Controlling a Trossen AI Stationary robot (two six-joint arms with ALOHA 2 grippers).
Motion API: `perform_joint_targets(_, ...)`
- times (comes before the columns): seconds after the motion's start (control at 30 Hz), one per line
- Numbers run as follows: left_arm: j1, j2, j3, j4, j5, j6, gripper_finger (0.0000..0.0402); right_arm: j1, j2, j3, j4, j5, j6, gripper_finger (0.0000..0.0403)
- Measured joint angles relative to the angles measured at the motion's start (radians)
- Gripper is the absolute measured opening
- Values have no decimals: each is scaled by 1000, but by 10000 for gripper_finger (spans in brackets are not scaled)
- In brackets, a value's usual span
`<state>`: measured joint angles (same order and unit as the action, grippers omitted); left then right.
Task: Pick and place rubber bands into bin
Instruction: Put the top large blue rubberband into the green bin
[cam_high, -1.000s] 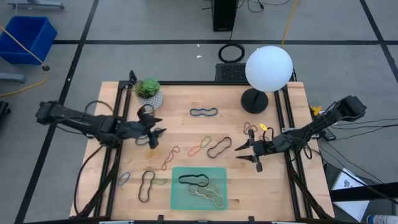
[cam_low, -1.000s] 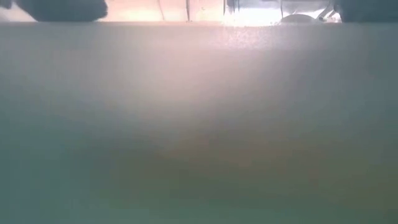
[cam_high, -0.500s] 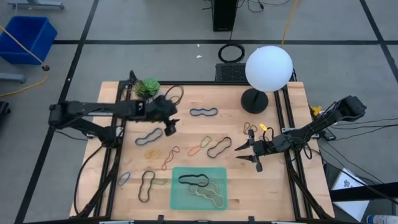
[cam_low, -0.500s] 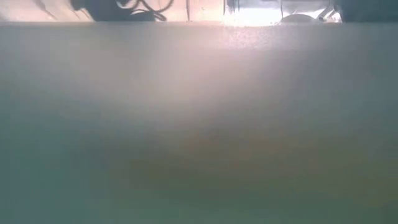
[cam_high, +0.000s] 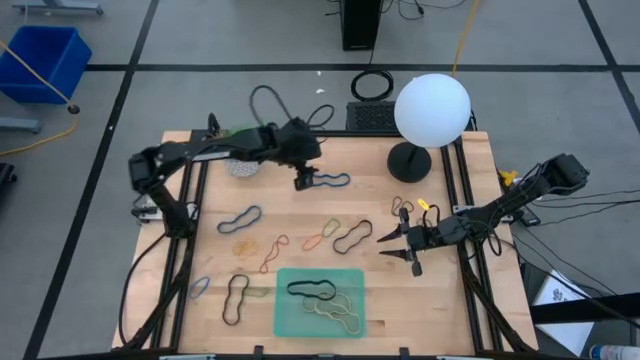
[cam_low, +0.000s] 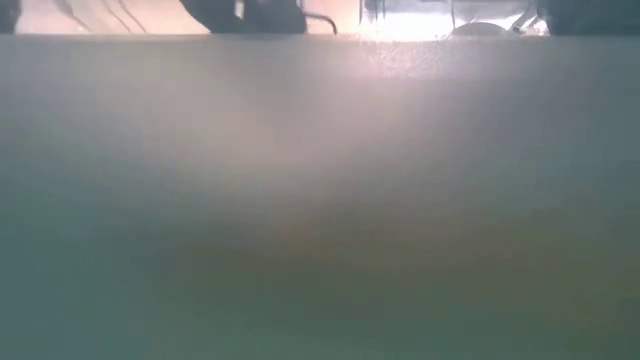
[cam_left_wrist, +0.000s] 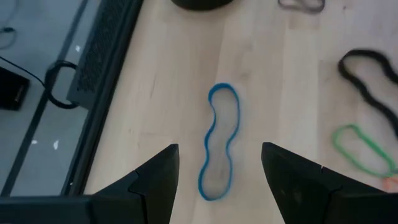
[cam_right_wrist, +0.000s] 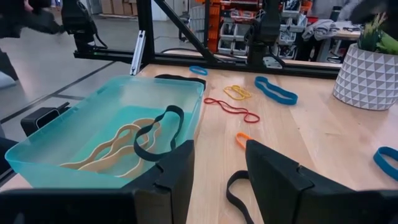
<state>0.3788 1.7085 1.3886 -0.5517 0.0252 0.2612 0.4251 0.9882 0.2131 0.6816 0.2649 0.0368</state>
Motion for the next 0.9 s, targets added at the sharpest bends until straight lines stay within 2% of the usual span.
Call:
perform_joint_targets(0.4,33,238,44,-26,54,53,236,0,0,0,-40,0,0,141)
perform_joint_targets(0.9,34,336,44,-75,46,59,236,0,0,0,-47,-3,-4,141)
